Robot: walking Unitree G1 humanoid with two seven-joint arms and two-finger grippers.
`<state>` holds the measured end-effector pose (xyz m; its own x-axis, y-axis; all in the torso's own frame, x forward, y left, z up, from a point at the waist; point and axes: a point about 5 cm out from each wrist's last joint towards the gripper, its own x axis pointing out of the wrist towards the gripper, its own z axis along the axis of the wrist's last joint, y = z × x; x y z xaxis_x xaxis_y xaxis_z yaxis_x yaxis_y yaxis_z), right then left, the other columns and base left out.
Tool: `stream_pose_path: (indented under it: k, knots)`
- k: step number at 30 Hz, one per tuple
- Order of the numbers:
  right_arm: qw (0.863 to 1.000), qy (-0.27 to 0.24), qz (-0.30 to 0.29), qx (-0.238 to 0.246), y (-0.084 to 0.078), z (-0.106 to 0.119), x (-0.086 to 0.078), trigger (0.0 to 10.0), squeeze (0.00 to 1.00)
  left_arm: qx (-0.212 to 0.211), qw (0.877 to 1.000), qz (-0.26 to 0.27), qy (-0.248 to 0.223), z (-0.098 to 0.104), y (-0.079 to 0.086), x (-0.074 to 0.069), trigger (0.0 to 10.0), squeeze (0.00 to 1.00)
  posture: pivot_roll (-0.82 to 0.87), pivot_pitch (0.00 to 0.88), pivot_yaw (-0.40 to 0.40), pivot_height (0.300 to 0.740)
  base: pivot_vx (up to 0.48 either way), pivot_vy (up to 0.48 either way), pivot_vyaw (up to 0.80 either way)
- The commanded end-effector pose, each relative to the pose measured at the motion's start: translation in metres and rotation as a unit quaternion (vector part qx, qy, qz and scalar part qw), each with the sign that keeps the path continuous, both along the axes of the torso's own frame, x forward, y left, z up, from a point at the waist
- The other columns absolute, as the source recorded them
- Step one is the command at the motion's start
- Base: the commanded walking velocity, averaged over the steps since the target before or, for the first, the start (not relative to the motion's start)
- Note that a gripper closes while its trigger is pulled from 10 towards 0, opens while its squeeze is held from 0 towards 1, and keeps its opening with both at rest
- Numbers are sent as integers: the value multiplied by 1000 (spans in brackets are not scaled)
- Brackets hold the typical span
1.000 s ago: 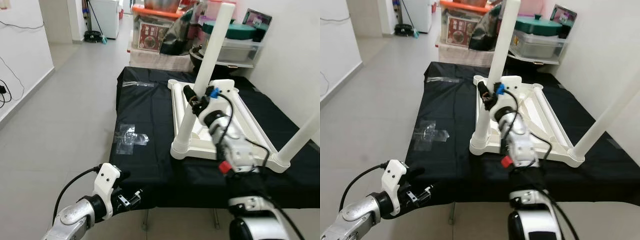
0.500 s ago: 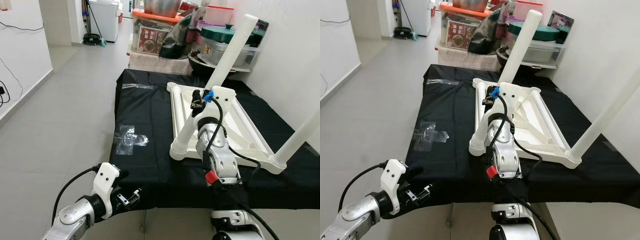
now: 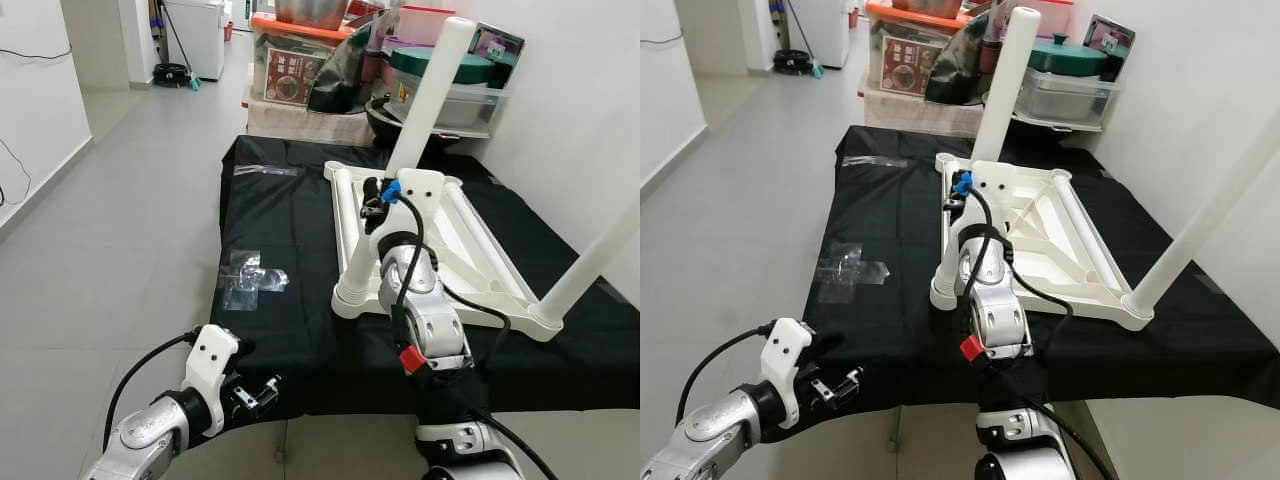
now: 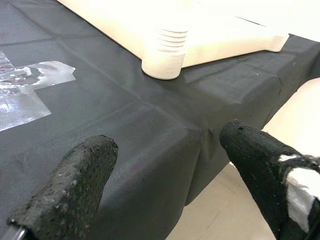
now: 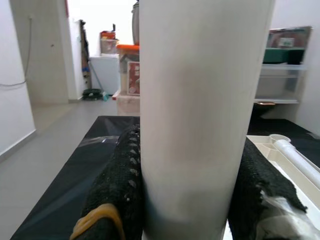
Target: Building children table
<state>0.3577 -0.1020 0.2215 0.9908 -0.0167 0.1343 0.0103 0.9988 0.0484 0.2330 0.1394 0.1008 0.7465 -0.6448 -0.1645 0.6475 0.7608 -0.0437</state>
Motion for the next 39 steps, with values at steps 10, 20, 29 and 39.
stream_pose_path:
  k: [10, 20, 29, 39]
  knots:
    - [987, 132, 85, -17, -4, -38, 8, 0, 0, 1, 1000, -3, 7, -5, -4, 0, 10000, 0, 42, 0, -154, 740, 0, 0, 0]
    - [988, 138, 70, -2, -8, -39, 12, 0, 0, 2, 1000, -3, 8, -5, -4, 0, 10000, 0, 46, 0, -153, 740, 0, 0, 0]
    - [990, 135, -41, 13, -23, -48, 5, 0, 0, 2, 1000, -3, 6, -5, -5, 1, 10000, 0, 44, 0, -157, 740, 0, 0, 0]
    - [989, 145, -15, -5, -6, -56, -2, 0, 0, 2, 1000, 0, 5, -6, -5, 2, 10000, 0, 44, 0, -162, 740, 0, 0, 0]
